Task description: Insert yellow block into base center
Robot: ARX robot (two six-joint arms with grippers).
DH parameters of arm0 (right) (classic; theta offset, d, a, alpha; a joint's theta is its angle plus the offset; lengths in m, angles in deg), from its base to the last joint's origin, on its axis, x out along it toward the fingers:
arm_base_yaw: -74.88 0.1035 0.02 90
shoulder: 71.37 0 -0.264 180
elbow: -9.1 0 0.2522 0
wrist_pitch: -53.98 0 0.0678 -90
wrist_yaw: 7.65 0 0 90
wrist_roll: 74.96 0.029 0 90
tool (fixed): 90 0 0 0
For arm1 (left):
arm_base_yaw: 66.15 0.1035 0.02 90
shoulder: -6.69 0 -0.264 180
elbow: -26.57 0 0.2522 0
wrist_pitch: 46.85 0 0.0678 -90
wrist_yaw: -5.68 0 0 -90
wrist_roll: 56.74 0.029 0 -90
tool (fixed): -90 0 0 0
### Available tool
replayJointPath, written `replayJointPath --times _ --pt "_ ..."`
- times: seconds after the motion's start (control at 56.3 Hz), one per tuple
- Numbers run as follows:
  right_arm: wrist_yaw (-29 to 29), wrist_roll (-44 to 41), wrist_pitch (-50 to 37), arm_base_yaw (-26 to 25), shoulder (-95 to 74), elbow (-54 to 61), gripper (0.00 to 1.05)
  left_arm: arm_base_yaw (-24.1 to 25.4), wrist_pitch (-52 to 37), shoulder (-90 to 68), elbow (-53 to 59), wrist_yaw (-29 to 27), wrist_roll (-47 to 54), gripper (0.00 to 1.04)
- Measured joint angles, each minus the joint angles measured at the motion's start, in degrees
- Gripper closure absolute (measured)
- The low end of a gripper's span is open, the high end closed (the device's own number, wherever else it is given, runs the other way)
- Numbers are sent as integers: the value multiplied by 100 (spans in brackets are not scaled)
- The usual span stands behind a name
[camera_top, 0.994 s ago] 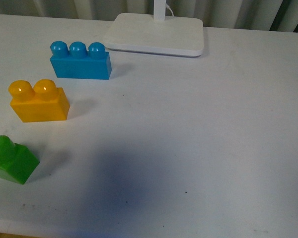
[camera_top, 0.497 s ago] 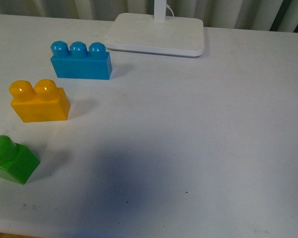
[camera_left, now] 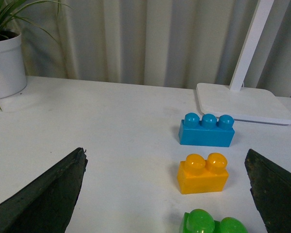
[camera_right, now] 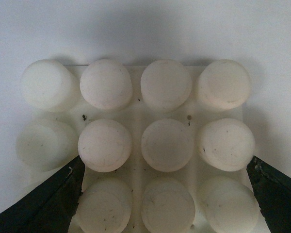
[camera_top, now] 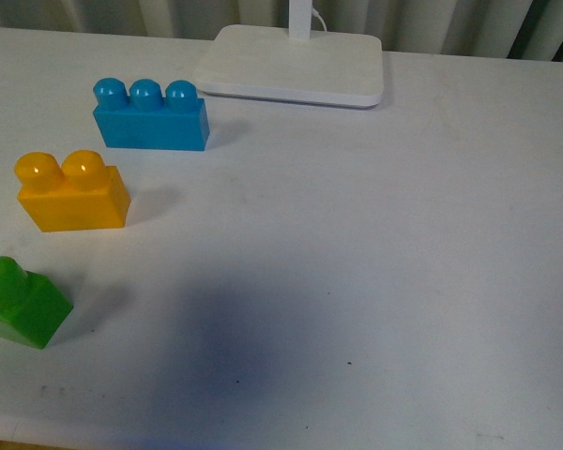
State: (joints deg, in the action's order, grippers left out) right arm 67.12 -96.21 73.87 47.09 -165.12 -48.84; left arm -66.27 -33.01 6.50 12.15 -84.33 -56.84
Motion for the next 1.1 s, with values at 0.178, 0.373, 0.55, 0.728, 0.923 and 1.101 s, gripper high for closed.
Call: replayJointPath --times 0.178,0.373,0.55,0.728,0.923,1.101 --pt "-9 564 0 531 168 236 8 0 0 0 0 0 0 6" --pt "363 1292 -17 1220 435 496 8 0 0 0 0 0 0 6" --pt "997 2339 22 2063 752 750 8 0 0 0 0 0 0 6" --pt "1515 3250 79 3012 960 890 8 0 0 0 0 0 -2 6" --pt "1700 4127 -11 4111 935 883 8 0 0 0 0 0 0 6" --pt "2000 4795 -216 5123 542 584 9 0 0 0 0 0 0 6"
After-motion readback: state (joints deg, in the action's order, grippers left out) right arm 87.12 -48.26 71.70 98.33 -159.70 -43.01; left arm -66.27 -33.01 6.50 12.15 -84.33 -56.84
